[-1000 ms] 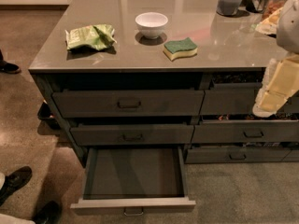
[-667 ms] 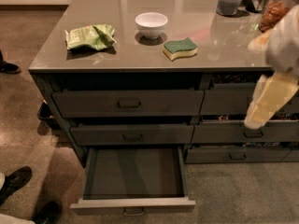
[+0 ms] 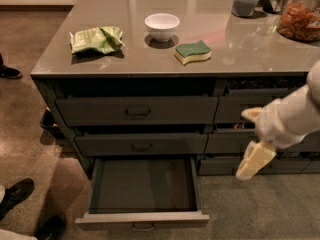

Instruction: Close bottom drawer

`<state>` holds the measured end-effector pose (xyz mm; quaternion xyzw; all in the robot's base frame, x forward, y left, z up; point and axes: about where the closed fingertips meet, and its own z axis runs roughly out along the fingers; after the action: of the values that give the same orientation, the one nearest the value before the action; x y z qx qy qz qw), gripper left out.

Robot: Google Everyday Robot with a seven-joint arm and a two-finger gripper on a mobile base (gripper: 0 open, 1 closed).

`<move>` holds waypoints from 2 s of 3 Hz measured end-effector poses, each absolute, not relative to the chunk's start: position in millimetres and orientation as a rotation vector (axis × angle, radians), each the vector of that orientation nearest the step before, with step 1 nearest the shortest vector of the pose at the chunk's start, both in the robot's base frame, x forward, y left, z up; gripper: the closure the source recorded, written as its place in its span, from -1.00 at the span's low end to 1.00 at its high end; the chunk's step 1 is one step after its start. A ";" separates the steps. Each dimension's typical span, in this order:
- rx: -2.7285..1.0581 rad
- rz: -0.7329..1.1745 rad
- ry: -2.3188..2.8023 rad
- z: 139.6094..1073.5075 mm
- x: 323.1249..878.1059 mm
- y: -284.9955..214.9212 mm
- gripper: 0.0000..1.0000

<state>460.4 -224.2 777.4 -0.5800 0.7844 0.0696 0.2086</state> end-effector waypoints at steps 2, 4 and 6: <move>-1.510 0.497 2.184 568.2 446.6 -196.7 -1.00; -1.539 0.613 2.139 526.1 446.9 -182.6 -1.00; -1.527 1.000 2.046 392.2 418.5 -143.5 -0.53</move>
Offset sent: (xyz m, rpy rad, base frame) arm -0.0296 0.0475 -0.3149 0.3136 0.1286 -0.0269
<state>418.5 -143.5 392.2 -0.5457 0.7315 0.3574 0.1986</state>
